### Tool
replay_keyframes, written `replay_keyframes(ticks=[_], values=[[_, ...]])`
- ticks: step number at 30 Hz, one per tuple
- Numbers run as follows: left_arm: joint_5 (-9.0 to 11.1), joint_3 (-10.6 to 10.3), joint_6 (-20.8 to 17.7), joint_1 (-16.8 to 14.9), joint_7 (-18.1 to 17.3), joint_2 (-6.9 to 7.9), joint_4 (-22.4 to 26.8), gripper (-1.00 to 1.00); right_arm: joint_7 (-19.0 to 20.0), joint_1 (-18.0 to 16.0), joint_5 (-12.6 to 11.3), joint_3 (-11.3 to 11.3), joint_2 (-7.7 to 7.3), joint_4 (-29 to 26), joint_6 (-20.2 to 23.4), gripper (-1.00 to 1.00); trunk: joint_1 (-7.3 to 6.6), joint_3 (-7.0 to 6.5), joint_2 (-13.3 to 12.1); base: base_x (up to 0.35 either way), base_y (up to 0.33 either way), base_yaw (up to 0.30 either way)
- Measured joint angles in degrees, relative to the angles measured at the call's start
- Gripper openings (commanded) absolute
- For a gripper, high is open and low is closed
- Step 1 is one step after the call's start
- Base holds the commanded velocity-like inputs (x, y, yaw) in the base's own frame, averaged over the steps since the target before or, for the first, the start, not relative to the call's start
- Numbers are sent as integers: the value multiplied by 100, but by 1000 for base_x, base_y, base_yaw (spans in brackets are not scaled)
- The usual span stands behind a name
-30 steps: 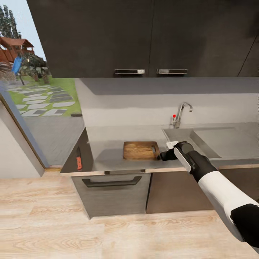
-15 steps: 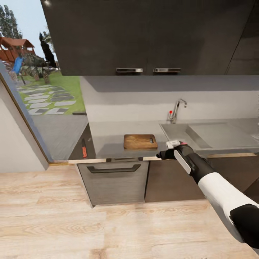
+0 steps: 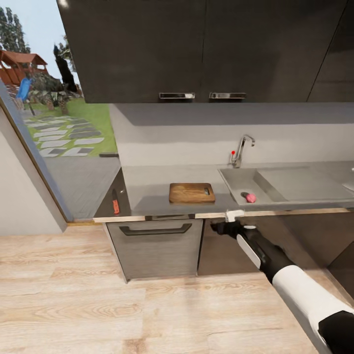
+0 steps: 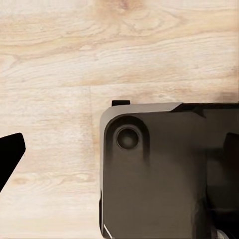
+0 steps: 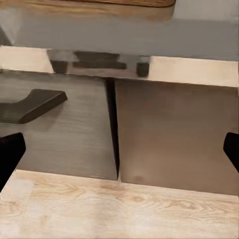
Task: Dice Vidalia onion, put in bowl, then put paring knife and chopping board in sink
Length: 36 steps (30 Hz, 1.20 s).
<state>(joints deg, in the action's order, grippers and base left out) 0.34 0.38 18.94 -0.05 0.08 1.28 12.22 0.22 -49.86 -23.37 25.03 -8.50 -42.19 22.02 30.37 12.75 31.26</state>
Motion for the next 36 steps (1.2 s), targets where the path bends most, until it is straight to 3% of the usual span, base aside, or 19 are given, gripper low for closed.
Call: replay_keyframes(ticks=[6,14,19,22,25,29,36], values=[[10,7,1,3,7,8,465,100,178,849,28,1,-1,1,-938,100,0,0,0,0,0,0],[24,10,1,5,8,21,666,100,200,1818,72,1,10,193,-2047,100,0,0,0,0,0,0],[29,6,6,5,3,25,641,100,272,2222,81,-6,137,992,-2812,100,0,0,0,0,0,0],[30,4,9,5,1,29,570,100,477,2321,85,-2,374,2113,-3577,100,0,1,1,0,0,0],[30,3,10,5,0,30,521,100,753,2361,90,13,668,3463,-4706,100,0,1,1,0,0,0],[32,6,11,5,0,45,509,100,811,2412,102,15,842,3955,-5160,100,0,0,1,0,0,0],[37,17,10,5,0,113,494,100,828,2940,108,9,904,4111,-5337,100,0,0,1,0,0,0]])
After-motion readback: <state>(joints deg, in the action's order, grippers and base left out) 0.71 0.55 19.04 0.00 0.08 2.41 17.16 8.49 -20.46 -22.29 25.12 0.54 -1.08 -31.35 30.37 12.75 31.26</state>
